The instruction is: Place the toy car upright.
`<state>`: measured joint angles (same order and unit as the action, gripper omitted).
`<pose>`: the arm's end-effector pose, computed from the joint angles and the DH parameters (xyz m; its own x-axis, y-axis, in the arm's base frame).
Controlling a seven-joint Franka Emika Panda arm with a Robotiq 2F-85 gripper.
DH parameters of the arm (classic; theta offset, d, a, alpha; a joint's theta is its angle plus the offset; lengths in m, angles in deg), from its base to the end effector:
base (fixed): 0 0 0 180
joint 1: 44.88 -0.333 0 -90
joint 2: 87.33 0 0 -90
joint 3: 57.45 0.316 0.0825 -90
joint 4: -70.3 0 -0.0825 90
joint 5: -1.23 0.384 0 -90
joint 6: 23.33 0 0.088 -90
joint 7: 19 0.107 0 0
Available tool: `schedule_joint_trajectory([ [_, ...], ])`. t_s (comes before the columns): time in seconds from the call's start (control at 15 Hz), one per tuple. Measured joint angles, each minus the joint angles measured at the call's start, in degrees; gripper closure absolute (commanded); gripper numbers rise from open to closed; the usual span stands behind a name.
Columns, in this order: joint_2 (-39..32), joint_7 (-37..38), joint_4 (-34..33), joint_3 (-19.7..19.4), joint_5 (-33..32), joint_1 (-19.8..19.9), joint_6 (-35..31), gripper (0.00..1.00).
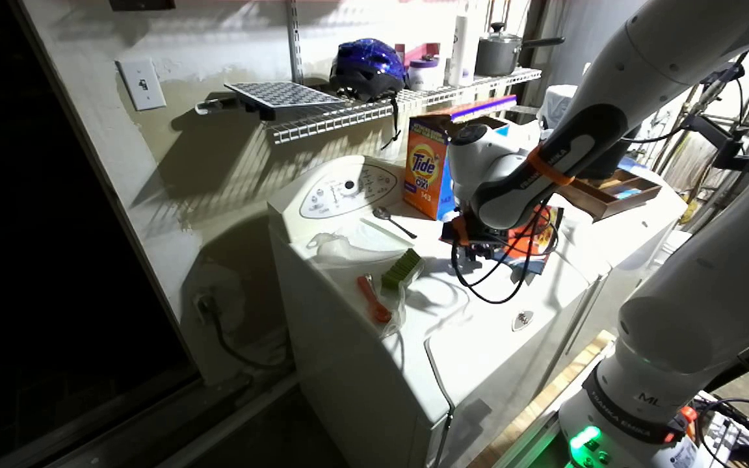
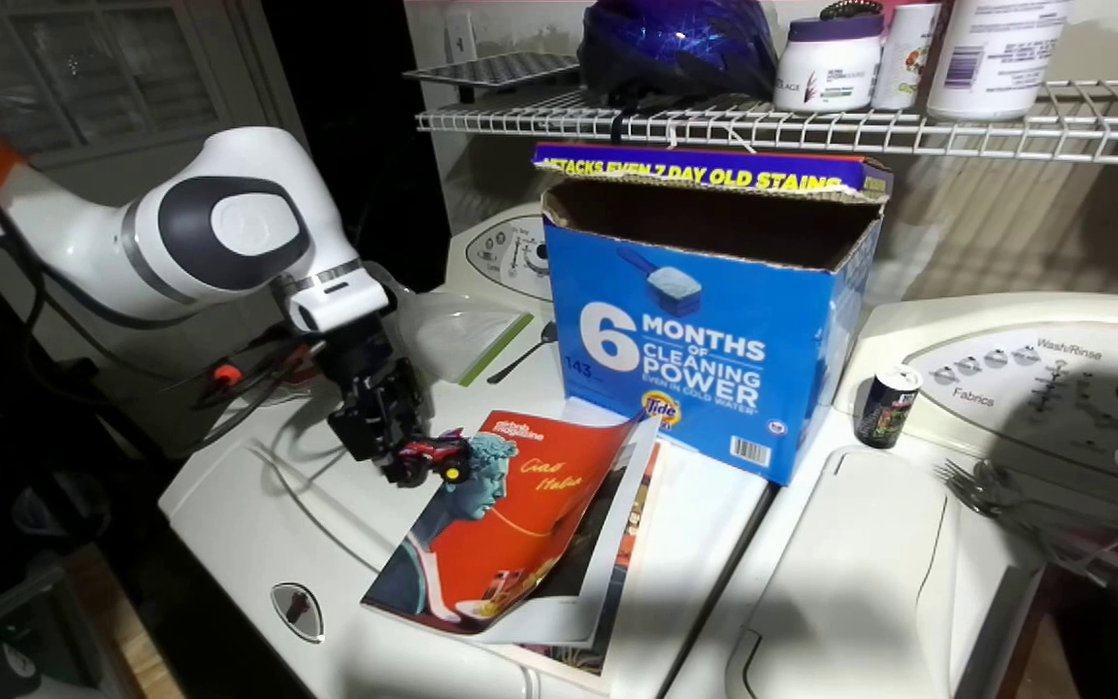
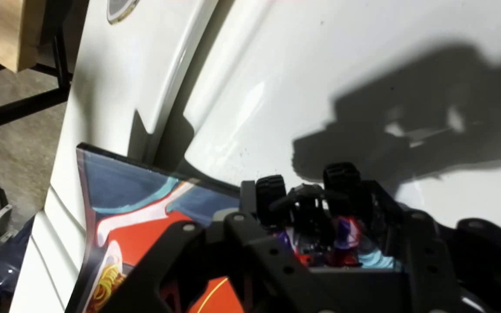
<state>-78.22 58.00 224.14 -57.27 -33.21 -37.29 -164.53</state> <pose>0.3983 -0.0510 0.2798 0.5530 -0.7822 0.2869 -0.8330 -0.5117 0.2106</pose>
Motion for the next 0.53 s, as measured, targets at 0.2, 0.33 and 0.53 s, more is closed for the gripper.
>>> schedule_joint_trajectory([
  [0.2,0.0,-0.1,0.2,0.4,3.5,-1.3,-0.1,0.64],
  [0.33,0.0,-0.9,0.2,0.9,5.2,-2.0,-0.9,0.64],
  [0.53,-0.1,-2.9,0.2,1.5,7.7,-3.2,-2.8,0.64],
])
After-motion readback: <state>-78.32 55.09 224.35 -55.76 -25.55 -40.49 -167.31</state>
